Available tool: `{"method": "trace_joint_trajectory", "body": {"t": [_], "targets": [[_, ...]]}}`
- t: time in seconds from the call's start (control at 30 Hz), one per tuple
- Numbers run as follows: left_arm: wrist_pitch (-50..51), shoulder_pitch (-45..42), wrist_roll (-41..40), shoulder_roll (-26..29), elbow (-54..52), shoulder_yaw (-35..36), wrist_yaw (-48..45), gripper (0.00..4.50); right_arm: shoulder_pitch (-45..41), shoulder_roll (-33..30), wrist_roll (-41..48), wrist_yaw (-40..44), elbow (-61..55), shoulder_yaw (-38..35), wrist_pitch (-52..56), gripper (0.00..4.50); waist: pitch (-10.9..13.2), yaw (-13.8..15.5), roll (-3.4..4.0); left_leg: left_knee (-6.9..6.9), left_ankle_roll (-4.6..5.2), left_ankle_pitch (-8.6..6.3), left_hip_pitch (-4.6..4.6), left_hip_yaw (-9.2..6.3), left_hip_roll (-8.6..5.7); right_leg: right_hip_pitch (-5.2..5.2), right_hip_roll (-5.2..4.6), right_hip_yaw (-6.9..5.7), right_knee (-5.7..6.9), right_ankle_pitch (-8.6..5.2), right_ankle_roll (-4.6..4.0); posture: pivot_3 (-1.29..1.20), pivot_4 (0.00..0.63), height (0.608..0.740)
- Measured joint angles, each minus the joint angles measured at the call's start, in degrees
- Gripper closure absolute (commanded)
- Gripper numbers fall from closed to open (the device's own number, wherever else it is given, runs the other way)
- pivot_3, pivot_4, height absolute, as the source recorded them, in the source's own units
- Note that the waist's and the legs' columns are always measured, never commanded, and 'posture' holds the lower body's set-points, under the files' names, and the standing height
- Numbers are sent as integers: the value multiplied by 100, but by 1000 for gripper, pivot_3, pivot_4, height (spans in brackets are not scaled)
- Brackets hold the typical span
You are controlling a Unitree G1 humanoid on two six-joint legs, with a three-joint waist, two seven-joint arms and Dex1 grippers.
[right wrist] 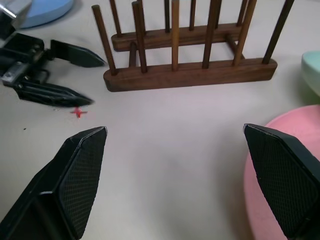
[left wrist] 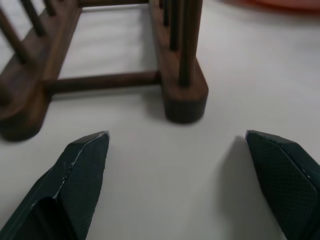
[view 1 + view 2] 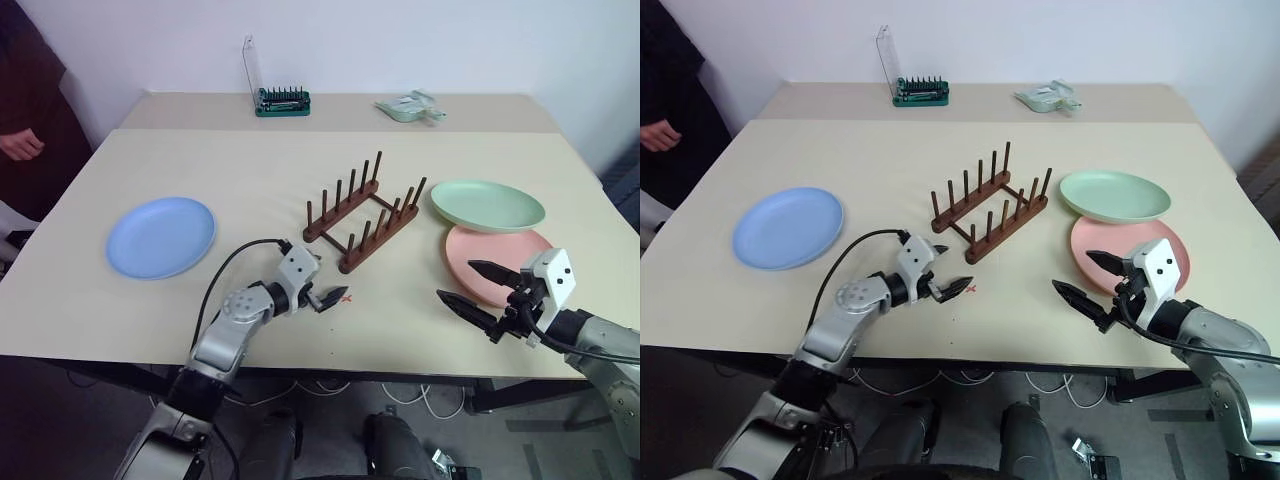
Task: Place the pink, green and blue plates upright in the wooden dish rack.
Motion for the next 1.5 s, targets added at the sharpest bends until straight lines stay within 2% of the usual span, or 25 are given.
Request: {"method": "trace_joint_trajectory", "body": {"t": [0.17, 0.2, 0.27, 0.47, 0.77, 0.87, 1.0, 1.07, 1.17, 1.33, 1.5], "targets": [[102, -305, 72, -330, 331, -60, 27, 0, 79, 20, 5, -102, -55, -5, -1, 43, -1, 16, 0, 1, 3, -2, 2, -3, -5, 8, -1, -1, -4, -2, 7, 0, 150, 740], [109, -330, 95, -358, 354, -70, 29, 253, 92, 27, 6, -113, -55, -5, -1, 14, -1, 10, 0, 0, 4, -2, 3, -3, -5, 8, -1, -1, -4, -2, 8, 0, 150, 740], [123, -365, 132, -495, 435, -50, 154, 879, 122, 30, 5, -126, -58, -5, -4, 0, -3, 15, 3, 0, 5, -3, 5, -3, -4, 10, -2, -1, -4, -3, 9, 0, 150, 740], [113, -389, 147, -757, 576, 50, 434, 3728, 219, 53, 4, -170, -152, -4, -22, 0, -6, 11, 5, 0, 12, -7, 8, -4, -8, 13, -7, -1, -4, -8, 18, 0, 150, 740], [120, -188, 254, -593, 313, 73, 597, 3739, 326, 57, 3, -173, -204, -27, -79, 0, -9, -24, 8, -9, 16, -11, 31, 2, -4, 26, -7, 0, -3, -11, 22, 0, 150, 740], [67, 86, 129, -181, -42, 192, 341, 3739, 491, 77, 4, -197, -216, -107, -81, 0, -10, -155, 8, -23, 19, -14, 45, 7, 2, 26, -5, 0, 1, -13, 23, 0, 150, 740], [-480, 235, -288, 680, -38, 323, -864, 3739, 586, 94, 7, -219, -298, -155, -81, 0, -10, -221, 11, -25, 19, -14, 54, 15, 12, 29, 1, 2, 7, -31, 17, 0, 150, 740], [-721, 105, -445, 1094, 159, 316, -1585, 3739, 581, 106, 6, -221, -338, -133, -81, 0, -10, -193, 10, -22, 19, -14, 53, 15, 11, 33, -1, 2, 3, -33, 16, 0, 150, 740], [-1235, -341, -499, 1404, 862, 288, -2386, 3739, 512, 154, 3, -234, -355, 8, -81, 0, -9, -149, 8, -21, 19, -15, 49, 14, 8, 34, -3, 2, -5, -27, 7, 0, 150, 740], [-1947, -1083, -455, 1382, 2122, 249, -2962, 3739, 481, 258, -2, -306, -390, 131, -81, 0, -6, -146, 1, -19, 22, -16, 36, 9, -2, 26, -10, 1, -8, -14, 21, 0, 150, 740], [-2686, -1481, -212, 1229, 2859, 153, -3197, 3739, 533, 294, -7, -337, -427, 165, -82, 0, -5, -139, 1, -15, 22, -16, 36, 8, -3, 30, -11, 1, -7, -14, 23, 0, 150, 740]]}}
